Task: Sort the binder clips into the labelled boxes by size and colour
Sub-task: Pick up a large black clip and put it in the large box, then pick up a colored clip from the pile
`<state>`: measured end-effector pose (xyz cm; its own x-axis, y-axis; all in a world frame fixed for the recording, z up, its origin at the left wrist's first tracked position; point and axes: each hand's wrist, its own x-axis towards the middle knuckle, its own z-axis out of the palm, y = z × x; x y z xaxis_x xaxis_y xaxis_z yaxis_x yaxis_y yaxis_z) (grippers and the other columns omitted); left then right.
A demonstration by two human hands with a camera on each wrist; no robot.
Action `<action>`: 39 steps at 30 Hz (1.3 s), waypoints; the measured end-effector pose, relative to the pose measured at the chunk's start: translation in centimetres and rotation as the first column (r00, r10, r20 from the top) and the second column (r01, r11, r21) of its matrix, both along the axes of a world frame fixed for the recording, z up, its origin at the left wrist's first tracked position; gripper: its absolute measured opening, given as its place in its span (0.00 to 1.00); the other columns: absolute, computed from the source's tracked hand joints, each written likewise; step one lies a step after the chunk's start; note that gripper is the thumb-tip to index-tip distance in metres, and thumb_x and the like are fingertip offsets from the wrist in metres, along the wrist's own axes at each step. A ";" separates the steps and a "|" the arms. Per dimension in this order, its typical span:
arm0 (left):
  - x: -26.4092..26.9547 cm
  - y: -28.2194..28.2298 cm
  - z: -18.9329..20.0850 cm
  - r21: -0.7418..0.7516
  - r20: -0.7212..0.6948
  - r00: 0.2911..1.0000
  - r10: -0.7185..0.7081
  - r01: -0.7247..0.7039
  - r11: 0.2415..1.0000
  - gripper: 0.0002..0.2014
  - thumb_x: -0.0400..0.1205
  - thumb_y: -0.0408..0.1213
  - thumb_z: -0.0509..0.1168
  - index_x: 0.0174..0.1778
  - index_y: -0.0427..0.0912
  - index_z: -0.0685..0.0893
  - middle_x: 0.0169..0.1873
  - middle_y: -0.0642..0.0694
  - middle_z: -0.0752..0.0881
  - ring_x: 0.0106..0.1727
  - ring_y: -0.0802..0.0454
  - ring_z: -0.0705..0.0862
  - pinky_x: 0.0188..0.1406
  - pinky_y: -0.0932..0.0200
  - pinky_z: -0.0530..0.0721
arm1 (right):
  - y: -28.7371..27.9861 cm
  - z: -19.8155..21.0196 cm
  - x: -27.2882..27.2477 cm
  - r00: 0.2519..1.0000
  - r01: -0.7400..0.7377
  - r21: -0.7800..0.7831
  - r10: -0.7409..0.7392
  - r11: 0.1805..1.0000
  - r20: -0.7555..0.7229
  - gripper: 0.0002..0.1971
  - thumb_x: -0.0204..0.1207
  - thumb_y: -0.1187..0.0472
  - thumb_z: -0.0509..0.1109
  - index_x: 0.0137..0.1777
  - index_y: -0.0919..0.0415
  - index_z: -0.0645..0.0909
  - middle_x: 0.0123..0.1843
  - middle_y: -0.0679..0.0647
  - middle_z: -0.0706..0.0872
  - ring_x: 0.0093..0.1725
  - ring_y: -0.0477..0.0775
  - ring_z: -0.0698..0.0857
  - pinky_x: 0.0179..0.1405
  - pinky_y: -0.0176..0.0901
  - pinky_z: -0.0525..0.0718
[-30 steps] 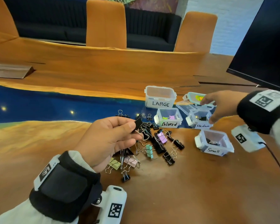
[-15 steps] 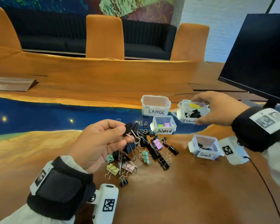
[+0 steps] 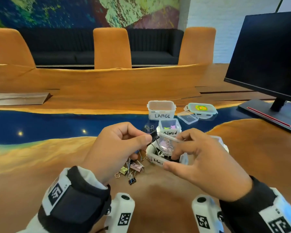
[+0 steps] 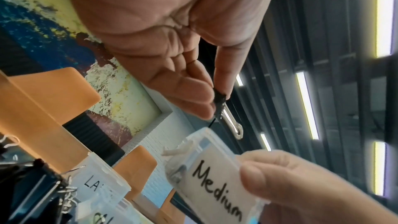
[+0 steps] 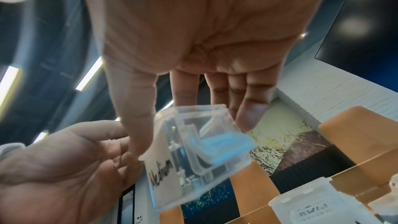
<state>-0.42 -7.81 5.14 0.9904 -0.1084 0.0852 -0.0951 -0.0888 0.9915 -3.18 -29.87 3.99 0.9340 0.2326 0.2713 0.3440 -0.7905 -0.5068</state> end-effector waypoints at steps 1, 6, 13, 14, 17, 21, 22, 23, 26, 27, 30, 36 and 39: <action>-0.2 -0.1 -0.2 0.044 0.029 0.999 0.017 -0.018 0.999 0.06 0.73 0.38 0.79 0.37 0.41 0.90 0.33 0.44 0.91 0.35 0.56 0.88 0.32 0.64 0.84 | 0.1 -0.2 -0.3 1.000 -0.004 0.005 0.004 1.000 -0.004 0.17 0.60 0.29 0.74 0.35 0.41 0.86 0.52 0.34 0.78 0.56 0.36 0.79 0.51 0.22 0.73; -0.8 -0.5 -1.0 0.225 0.103 0.994 0.027 -0.050 0.973 0.03 0.73 0.44 0.80 0.38 0.53 0.93 0.40 0.37 0.89 0.43 0.39 0.86 0.44 0.48 0.86 | 0.4 -0.6 -1.6 0.999 -0.030 0.062 0.031 0.998 -0.009 0.18 0.59 0.31 0.77 0.38 0.42 0.83 0.52 0.33 0.79 0.57 0.36 0.79 0.53 0.25 0.75; -0.8 -0.2 -0.9 0.515 0.111 0.989 -0.096 0.025 0.857 0.07 0.72 0.49 0.80 0.39 0.69 0.92 0.49 0.61 0.84 0.38 0.72 0.79 0.44 0.63 0.74 | 0.7 -0.5 -2.8 0.996 -0.066 0.119 0.072 0.991 -0.048 0.27 0.58 0.37 0.83 0.49 0.42 0.72 0.49 0.37 0.79 0.51 0.41 0.78 0.49 0.39 0.78; -0.8 -0.3 -1.0 0.541 0.113 0.989 -0.101 0.024 0.841 0.07 0.72 0.50 0.80 0.39 0.71 0.92 0.49 0.61 0.83 0.39 0.71 0.78 0.44 0.63 0.72 | 0.8 -0.5 -2.9 0.996 -0.074 0.112 0.080 0.991 -0.050 0.27 0.58 0.37 0.84 0.49 0.41 0.72 0.49 0.36 0.79 0.51 0.41 0.78 0.49 0.38 0.78; -0.9 -0.7 -1.2 0.586 0.129 0.987 -0.097 0.003 0.810 0.08 0.71 0.51 0.81 0.40 0.70 0.91 0.49 0.62 0.81 0.40 0.66 0.75 0.44 0.62 0.70 | 0.9 -0.4 -2.9 0.995 -0.088 0.106 0.093 0.991 -0.047 0.28 0.58 0.36 0.84 0.49 0.41 0.71 0.48 0.36 0.79 0.51 0.41 0.78 0.49 0.38 0.78; -1.1 -0.6 -1.4 0.576 0.155 0.986 -0.060 -0.041 0.816 0.13 0.69 0.49 0.83 0.43 0.61 0.85 0.44 0.61 0.79 0.32 0.71 0.76 0.37 0.67 0.72 | 0.9 -0.2 -3.1 0.993 -0.096 0.099 0.101 0.990 -0.052 0.28 0.58 0.35 0.83 0.49 0.40 0.70 0.50 0.35 0.77 0.50 0.42 0.78 0.49 0.38 0.78; -1.0 -0.6 -1.5 0.565 0.163 0.985 -0.049 -0.053 0.823 0.15 0.69 0.49 0.83 0.43 0.59 0.84 0.43 0.60 0.80 0.31 0.71 0.76 0.36 0.68 0.72 | 0.9 -0.1 -3.0 0.994 -0.096 0.093 0.101 0.991 -0.049 0.28 0.58 0.35 0.83 0.49 0.40 0.70 0.50 0.35 0.77 0.50 0.42 0.78 0.49 0.38 0.78; -1.0 -0.5 -1.6 0.553 0.168 0.985 -0.041 -0.060 0.831 0.15 0.69 0.48 0.83 0.43 0.58 0.83 0.43 0.59 0.81 0.30 0.70 0.76 0.35 0.69 0.72 | 0.9 -0.1 -2.9 0.994 -0.096 0.087 0.100 0.992 -0.046 0.28 0.58 0.35 0.83 0.49 0.40 0.71 0.50 0.34 0.77 0.51 0.42 0.78 0.49 0.37 0.78; -0.7 -0.2 -1.9 0.508 0.167 0.986 -0.026 -0.063 0.859 0.11 0.72 0.50 0.80 0.42 0.58 0.84 0.42 0.55 0.83 0.31 0.66 0.77 0.36 0.66 0.74 | 0.8 0.1 -2.6 0.993 -0.105 0.069 0.108 0.992 -0.053 0.27 0.59 0.35 0.82 0.52 0.40 0.72 0.51 0.33 0.78 0.54 0.40 0.79 0.51 0.34 0.78; -0.6 0.0 -2.0 0.474 0.164 0.986 -0.012 -0.068 0.878 0.09 0.73 0.50 0.79 0.41 0.58 0.85 0.41 0.55 0.84 0.33 0.64 0.78 0.38 0.63 0.76 | 0.7 0.3 -2.5 0.992 -0.108 0.053 0.111 0.993 -0.058 0.28 0.60 0.36 0.82 0.54 0.38 0.73 0.51 0.33 0.79 0.55 0.38 0.79 0.52 0.33 0.78; -0.4 0.5 -1.9 0.371 0.149 0.988 0.039 -0.092 0.924 0.06 0.75 0.48 0.78 0.40 0.57 0.88 0.39 0.55 0.87 0.38 0.60 0.83 0.41 0.63 0.78 | -0.9 1.7 -0.7 0.992 -0.106 -0.036 0.103 0.994 -0.068 0.34 0.61 0.38 0.82 0.66 0.36 0.72 0.57 0.31 0.81 0.59 0.34 0.80 0.56 0.29 0.80; -0.1 1.4 -1.8 0.280 0.101 0.995 0.011 -0.039 0.959 0.03 0.77 0.45 0.76 0.40 0.57 0.89 0.36 0.51 0.90 0.36 0.59 0.85 0.42 0.59 0.81 | -7.1 6.0 8.0 0.982 0.052 -0.318 -0.106 0.947 -0.157 0.36 0.66 0.45 0.82 0.74 0.38 0.73 0.63 0.41 0.79 0.55 0.40 0.80 0.56 0.41 0.81; 0.2 1.7 -2.3 0.264 0.092 0.996 0.008 -0.032 0.964 0.03 0.77 0.45 0.76 0.40 0.57 0.89 0.36 0.51 0.90 0.38 0.57 0.85 0.44 0.56 0.81 | -10.3 4.8 13.3 0.947 0.133 -0.365 -0.227 0.921 -0.226 0.33 0.67 0.54 0.84 0.71 0.41 0.75 0.66 0.47 0.82 0.58 0.46 0.81 0.57 0.46 0.84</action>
<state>-0.21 -6.16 2.82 0.9823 -0.1195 0.1446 -0.1780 -0.3499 0.9197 10.12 -40.17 8.77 0.9948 0.0884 -0.0515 0.0731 -0.9663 -0.2468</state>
